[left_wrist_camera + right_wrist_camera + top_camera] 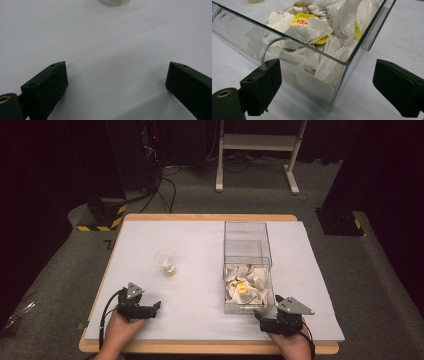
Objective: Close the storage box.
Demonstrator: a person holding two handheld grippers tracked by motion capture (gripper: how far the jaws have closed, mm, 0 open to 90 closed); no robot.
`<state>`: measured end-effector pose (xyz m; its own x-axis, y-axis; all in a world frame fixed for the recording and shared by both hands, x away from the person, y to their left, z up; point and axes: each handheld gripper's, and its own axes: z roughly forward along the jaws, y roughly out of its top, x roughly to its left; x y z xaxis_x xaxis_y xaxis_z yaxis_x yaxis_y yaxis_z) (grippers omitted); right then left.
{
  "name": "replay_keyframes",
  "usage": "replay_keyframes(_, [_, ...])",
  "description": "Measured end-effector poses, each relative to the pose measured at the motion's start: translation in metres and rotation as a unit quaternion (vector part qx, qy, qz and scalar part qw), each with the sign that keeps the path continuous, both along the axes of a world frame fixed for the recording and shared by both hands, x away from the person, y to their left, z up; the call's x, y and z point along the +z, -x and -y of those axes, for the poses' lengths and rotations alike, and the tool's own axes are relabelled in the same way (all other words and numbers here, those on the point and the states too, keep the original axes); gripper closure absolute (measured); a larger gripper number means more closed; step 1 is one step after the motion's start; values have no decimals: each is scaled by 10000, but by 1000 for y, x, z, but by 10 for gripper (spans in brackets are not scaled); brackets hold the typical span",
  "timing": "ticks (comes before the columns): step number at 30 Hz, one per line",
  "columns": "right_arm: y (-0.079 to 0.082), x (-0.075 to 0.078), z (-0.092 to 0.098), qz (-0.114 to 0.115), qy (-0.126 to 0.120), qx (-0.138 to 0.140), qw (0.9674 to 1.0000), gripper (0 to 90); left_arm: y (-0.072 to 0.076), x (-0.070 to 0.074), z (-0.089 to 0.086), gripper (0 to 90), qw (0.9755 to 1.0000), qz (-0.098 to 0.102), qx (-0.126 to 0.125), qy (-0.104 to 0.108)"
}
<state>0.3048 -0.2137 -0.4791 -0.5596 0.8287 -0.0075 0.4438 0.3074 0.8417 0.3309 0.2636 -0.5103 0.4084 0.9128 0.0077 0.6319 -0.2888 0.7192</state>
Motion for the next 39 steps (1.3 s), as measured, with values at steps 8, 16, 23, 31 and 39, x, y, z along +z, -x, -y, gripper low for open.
replay_keyframes(8, [-2,0,-1,22,-2,-54,10000,87,0,0,0,45,10000,-6,9,11])
replay_keyframes(16, [-5,-1,-1,60,-5,-137,9999,87,0,0,-1,12,9999,-24,84,-55])
replay_keyframes(23, [-8,-1,0,71,-37,-216,9997,88,0,-1,-1,8,9999,-38,119,-21])
replay_keyframes(31, [-13,-2,0,79,-83,-290,9995,89,0,-1,-1,7,9999,-20,127,-37])
replay_keyframes(39, [-20,-2,-1,65,-142,-373,9992,93,0,-1,0,8,9999,-15,133,-42])
